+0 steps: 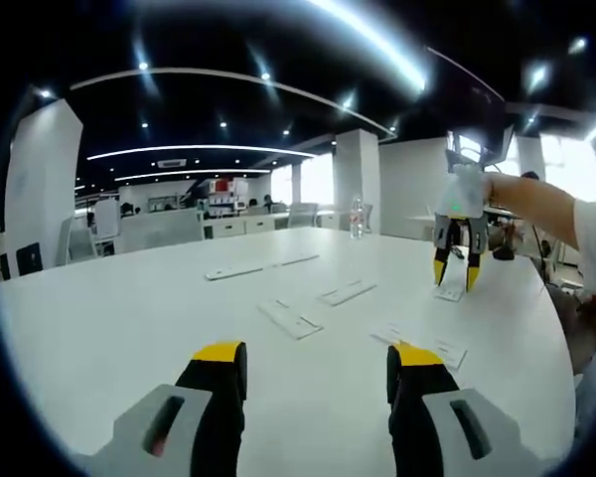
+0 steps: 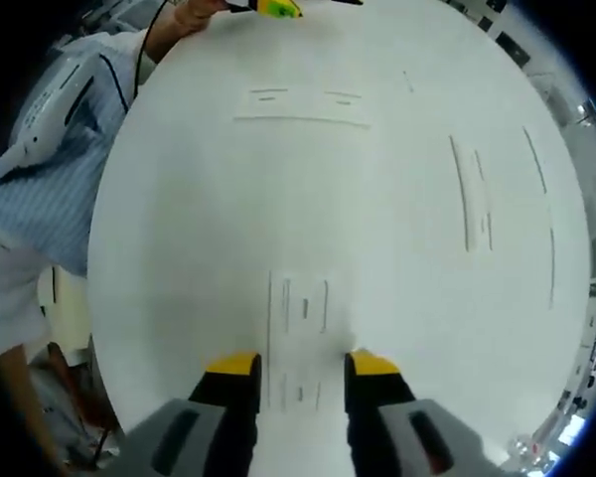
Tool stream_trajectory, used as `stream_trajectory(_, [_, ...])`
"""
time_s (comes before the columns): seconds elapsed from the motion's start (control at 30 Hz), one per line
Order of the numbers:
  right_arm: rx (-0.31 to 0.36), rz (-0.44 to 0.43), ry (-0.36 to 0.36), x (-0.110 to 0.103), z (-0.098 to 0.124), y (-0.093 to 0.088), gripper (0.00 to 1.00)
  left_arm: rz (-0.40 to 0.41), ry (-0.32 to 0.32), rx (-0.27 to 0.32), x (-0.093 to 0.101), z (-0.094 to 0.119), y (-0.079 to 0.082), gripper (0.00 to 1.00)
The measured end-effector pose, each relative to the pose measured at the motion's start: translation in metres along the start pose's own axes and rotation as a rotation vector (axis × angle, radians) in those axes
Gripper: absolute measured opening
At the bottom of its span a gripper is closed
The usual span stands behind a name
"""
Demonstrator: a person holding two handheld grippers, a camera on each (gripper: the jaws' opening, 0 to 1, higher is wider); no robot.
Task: Locate the socket holder cover, grip the socket holder cover, clip it into the socket holder slot.
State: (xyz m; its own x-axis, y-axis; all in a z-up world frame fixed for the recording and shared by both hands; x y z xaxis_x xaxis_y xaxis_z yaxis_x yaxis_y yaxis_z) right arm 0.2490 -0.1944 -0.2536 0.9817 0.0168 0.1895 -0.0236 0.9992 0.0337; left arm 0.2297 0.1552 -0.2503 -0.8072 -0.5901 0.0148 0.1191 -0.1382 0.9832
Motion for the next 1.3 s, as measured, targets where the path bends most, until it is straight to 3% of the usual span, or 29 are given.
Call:
stream_trajectory(0.33, [-0.029,0.027,-0.004,-0.0015,-0.0003,0.0018,0.28,0.002,-0.002,-0.004,-0.0001,-0.0006,-0.0006,0.57])
stream_trajectory(1.3, [-0.057,0.032,-0.022,-0.0049,0.0047,-0.0051,0.25,0.006,0.008,-0.024,-0.001,-0.0001,-0.0042,0.56])
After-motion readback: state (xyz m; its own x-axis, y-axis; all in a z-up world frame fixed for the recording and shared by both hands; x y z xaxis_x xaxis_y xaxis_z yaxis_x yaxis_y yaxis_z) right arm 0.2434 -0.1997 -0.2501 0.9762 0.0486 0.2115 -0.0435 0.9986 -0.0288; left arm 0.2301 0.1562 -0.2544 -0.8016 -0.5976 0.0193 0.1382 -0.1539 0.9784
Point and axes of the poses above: the point that each gripper's makers call its tool centre point, and the gripper's own axes: z roughly backward along the fingers, x roughly to its right, y roughly out of its top, the point moved 8 cm from there along z, roughly backward along the fingers, and after that the axes turned 11 degrees about -y, right-handed, at the moved point
